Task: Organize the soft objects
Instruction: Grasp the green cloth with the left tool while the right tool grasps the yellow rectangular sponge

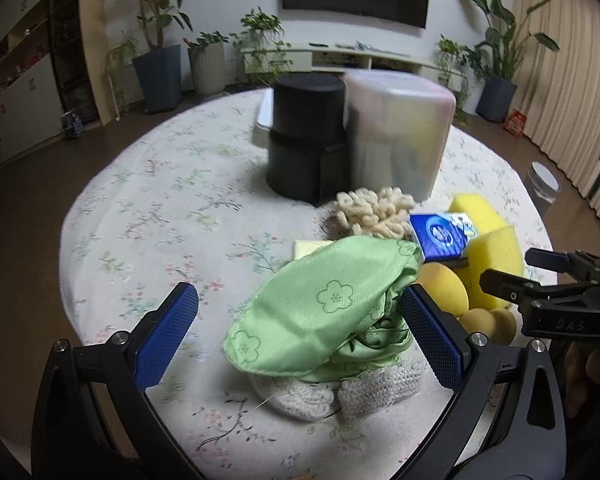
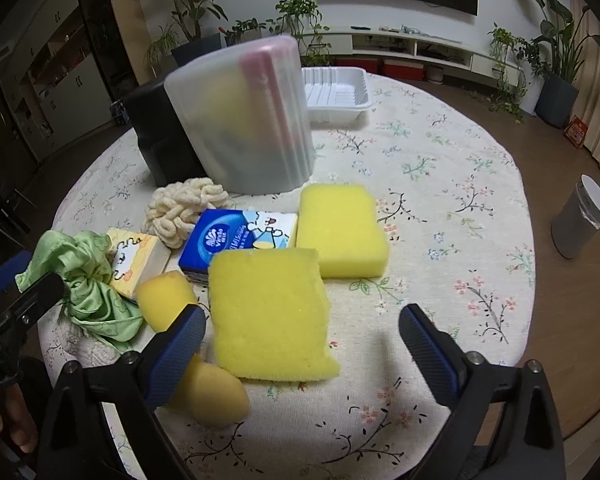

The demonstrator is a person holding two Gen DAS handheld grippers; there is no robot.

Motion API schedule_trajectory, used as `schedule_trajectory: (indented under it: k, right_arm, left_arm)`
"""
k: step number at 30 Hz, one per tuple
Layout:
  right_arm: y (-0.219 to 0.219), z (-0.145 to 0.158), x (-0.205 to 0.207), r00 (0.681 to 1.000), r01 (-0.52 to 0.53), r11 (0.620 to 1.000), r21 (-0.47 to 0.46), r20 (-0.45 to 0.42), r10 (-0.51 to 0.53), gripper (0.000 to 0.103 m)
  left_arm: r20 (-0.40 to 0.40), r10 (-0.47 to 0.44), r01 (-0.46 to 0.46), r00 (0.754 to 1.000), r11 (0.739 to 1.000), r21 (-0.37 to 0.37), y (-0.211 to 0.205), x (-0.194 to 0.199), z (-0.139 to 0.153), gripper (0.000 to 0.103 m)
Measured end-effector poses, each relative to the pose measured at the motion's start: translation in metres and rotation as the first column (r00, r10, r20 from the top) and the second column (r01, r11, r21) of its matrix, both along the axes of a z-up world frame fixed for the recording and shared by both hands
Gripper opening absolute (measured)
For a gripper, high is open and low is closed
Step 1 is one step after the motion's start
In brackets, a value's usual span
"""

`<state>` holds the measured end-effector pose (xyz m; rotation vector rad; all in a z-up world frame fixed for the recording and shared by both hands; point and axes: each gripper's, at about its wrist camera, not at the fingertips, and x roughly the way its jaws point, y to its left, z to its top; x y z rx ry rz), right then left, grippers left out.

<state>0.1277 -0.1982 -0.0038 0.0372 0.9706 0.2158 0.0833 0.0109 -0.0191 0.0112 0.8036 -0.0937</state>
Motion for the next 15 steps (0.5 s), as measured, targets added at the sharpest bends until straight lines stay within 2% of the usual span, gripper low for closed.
schedule_trajectory:
  k: [7,11,12,13,14,15]
  right_arm:
    - [-0.002,-0.012,0.01,0.999,0.0,0.999,0.033,-0.05,0.002,0.094]
    - [0.0,-0.016,0.011,0.999,-0.019,0.999,0.034,-0.045,0.021,0.086]
    - [0.001,-0.016,0.011,0.999,-0.028,0.999,0.031,-0.039,0.029,0.084]
    - [0.002,-0.016,0.01,0.999,-0.038,0.999,0.033,-0.031,0.039,0.082]
    - [0.002,-0.016,0.009,0.999,-0.047,0.998,0.039,-0.024,0.047,0.078]
    - [0.002,-0.016,0.008,0.998,-0.051,0.998,0.044,-0.019,0.051,0.075]
  left_arm:
    - [-0.034,-0.039,0.038,0.999,0.999,-0.015,-0.007,0.006,-0.012,0.103]
    - [-0.037,-0.048,0.047,0.998,0.998,-0.036,-0.007,0.002,-0.016,0.101]
    - [-0.036,-0.053,0.051,0.998,0.997,-0.049,-0.006,0.001,-0.017,0.095]
    - [-0.036,-0.062,0.059,0.997,0.996,-0.071,-0.006,0.0,-0.017,0.082]
    - [-0.04,-0.08,0.075,0.996,0.99,-0.115,-0.004,-0.001,-0.018,0.074]
    - [-0.043,-0.091,0.084,0.995,0.986,-0.141,-0.003,-0.002,-0.019,0.061]
